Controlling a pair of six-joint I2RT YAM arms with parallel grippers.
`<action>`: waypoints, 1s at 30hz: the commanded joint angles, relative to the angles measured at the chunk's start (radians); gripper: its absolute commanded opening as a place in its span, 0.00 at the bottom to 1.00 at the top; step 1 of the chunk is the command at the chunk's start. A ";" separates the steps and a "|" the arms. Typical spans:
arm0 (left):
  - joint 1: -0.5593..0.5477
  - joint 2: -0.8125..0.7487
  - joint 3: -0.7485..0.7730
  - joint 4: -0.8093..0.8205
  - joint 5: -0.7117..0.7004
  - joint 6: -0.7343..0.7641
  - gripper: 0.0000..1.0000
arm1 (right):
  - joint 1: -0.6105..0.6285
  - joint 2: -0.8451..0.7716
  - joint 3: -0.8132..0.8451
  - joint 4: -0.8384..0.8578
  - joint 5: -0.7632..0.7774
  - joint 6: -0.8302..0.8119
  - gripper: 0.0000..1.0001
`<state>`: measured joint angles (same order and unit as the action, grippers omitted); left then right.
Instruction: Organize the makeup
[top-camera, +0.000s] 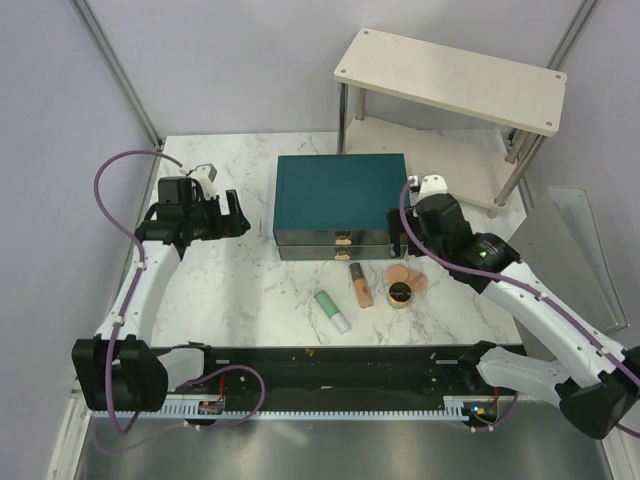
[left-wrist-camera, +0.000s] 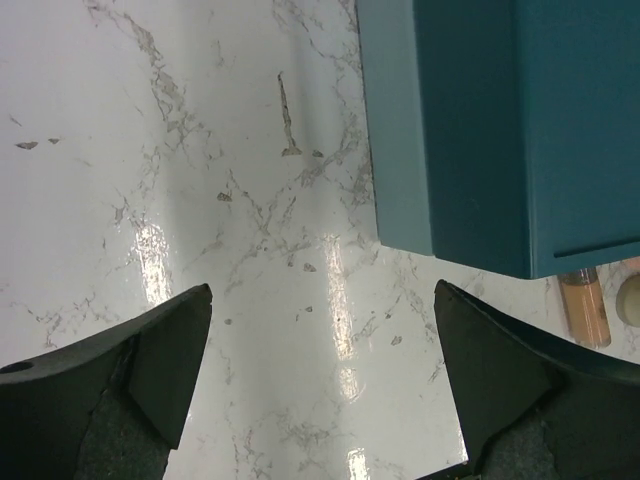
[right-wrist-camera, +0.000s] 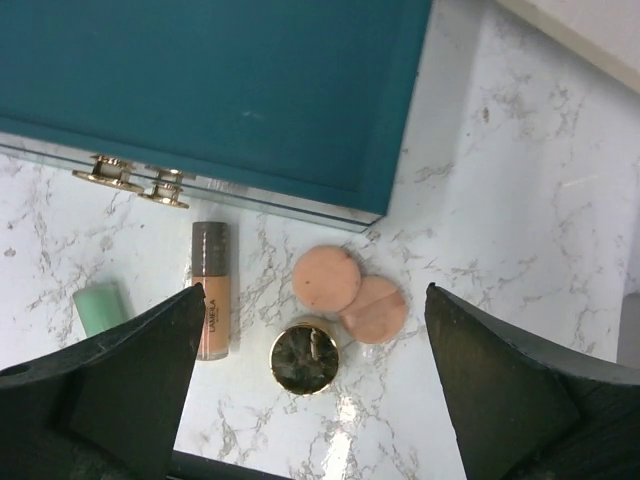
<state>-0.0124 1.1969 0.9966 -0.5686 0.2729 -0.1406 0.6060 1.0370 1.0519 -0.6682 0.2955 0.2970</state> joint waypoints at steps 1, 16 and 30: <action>0.002 -0.040 -0.004 0.024 0.067 -0.011 0.99 | 0.104 0.082 0.092 -0.002 0.108 0.039 0.98; -0.037 0.001 0.062 0.121 0.267 -0.149 0.96 | 0.202 0.238 0.105 0.127 0.083 0.160 0.98; -0.179 0.205 0.152 0.210 0.292 -0.226 0.93 | 0.258 0.379 0.134 0.225 0.011 0.209 0.77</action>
<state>-0.1703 1.3800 1.0859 -0.4141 0.5350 -0.3233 0.8444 1.3914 1.1393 -0.5171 0.3351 0.4637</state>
